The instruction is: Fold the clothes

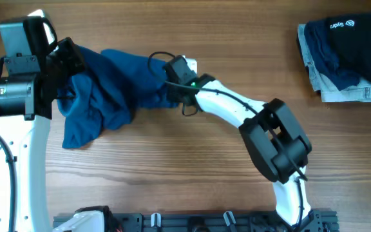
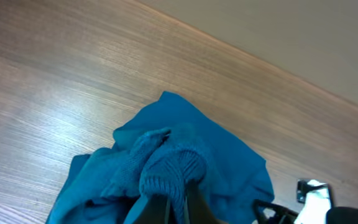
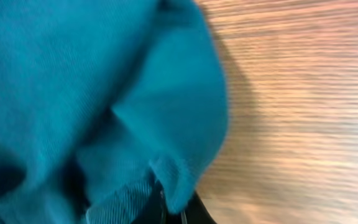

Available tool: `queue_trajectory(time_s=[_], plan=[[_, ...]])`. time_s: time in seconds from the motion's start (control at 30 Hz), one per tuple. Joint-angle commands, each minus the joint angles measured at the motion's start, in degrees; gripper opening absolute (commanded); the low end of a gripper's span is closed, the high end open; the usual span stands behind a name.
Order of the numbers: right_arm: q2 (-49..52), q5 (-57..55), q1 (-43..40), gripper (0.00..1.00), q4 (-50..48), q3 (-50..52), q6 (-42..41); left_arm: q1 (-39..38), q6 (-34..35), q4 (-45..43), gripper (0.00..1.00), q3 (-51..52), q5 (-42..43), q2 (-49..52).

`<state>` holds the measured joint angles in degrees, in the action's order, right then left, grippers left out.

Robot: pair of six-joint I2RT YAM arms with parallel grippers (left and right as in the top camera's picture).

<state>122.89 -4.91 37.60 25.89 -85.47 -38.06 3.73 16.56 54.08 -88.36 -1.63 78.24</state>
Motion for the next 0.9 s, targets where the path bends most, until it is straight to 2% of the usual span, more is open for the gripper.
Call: queue_trajectory(time_s=[0.0,0.1,0.23,0.3,0.43,0.57,0.7,0.73,0.77,0.8,0.87], plan=[[-5.25,1.25,-4.7,0.04,11.34,-9.9,10.05,0.31,-1.42,0.33,0.04,-1.11,0.48,0.33],[-15.06,8.04,-12.13,0.04,22.62,-15.17,22.12,0.31,-2.91,0.44,0.04,-1.11,0.46,0.33],[-26.77,14.91,-23.17,0.04,30.82,-15.19,27.89,0.31,-2.91,-0.5,0.04,-1.11,0.02,0.31],[-29.59,17.53,-28.63,0.04,34.4,-15.19,30.77,0.31,-2.91,-1.55,0.04,-1.14,-0.24,0.31],[-28.72,18.97,-32.39,0.04,37.7,-14.19,33.81,0.31,-2.89,-2.25,0.04,-1.11,-3.93,0.33],[-26.62,18.97,-32.37,0.04,37.03,-13.88,33.77,0.31,-2.89,-3.08,0.04,-1.11,-7.13,1.44],[-22.43,18.78,-32.44,0.04,33.75,-12.96,33.77,0.31,-2.89,-4.94,0.04,-1.11,-8.72,7.02],[-21.33,18.8,-32.44,0.04,33.09,-12.81,33.77,0.33,-2.89,-5.77,0.13,-1.11,-9.35,9.01],[-19.89,18.78,-32.44,0.04,32.33,-12.63,33.75,0.35,-2.91,-6.36,0.47,-1.11,-9.97,10.58],[-17.88,18.8,-32.44,0.04,31.71,-12.55,33.75,0.59,-2.75,-7.04,1.0,-1.11,-9.62,12.59],[-14.47,18.8,-32.44,0.04,31.36,-12.52,33.77,1.07,-2.67,-6.69,1.0,-1.14,-3.74,14.27]])
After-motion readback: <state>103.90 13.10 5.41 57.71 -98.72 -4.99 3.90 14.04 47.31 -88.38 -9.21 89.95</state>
